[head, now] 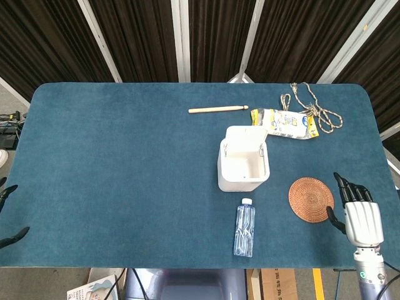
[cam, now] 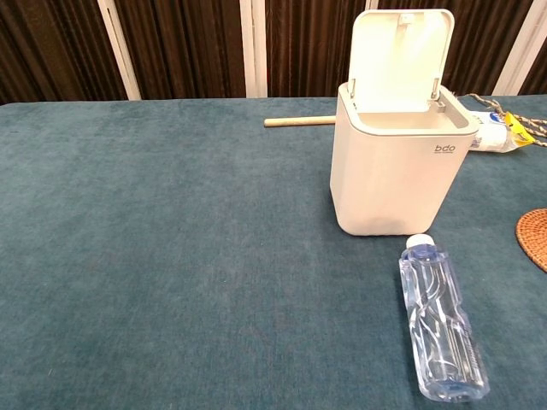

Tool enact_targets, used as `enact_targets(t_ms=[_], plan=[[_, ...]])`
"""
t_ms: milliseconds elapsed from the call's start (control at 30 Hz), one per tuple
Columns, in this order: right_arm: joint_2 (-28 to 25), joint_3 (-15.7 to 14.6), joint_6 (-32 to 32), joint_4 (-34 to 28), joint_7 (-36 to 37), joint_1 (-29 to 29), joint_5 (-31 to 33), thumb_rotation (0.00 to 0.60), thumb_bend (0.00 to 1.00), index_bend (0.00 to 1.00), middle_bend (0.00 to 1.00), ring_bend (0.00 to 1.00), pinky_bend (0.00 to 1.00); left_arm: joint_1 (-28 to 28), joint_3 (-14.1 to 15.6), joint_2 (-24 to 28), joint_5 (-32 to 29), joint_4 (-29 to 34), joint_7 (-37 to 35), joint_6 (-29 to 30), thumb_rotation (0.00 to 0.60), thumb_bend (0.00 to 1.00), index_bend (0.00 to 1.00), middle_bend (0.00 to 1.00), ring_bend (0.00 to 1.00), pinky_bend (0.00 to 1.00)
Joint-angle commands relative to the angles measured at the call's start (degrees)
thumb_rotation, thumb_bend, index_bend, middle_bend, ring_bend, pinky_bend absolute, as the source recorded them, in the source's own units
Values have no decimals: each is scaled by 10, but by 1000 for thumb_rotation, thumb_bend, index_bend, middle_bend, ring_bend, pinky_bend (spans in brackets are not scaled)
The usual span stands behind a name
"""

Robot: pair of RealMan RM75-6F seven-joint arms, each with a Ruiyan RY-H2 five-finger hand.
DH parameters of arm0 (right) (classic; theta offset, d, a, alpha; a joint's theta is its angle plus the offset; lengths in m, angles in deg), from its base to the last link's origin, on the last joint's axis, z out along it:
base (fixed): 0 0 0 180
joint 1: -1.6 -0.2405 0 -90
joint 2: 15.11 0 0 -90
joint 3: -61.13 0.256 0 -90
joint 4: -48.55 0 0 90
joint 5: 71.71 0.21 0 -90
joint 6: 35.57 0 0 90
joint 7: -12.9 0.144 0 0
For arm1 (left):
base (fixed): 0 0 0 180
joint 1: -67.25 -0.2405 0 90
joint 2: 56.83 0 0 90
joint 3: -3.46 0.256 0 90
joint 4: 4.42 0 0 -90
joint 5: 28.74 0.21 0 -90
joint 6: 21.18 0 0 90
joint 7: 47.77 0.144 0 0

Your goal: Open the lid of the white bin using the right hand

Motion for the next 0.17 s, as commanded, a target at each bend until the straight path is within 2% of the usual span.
enact_targets(t_ms=[33, 167], plan=[[-5, -1, -3, -2, -3, 3, -1, 600, 334, 89, 214, 252, 240, -1, 0, 1, 0, -2, -5, 2, 600, 164, 157, 25, 0, 0], [-13, -2, -4, -14, -8, 8, -3, 600, 335, 89, 207, 249, 240, -1, -1, 3, -2, -4, -14, 3, 600, 164, 157, 25, 0, 0]])
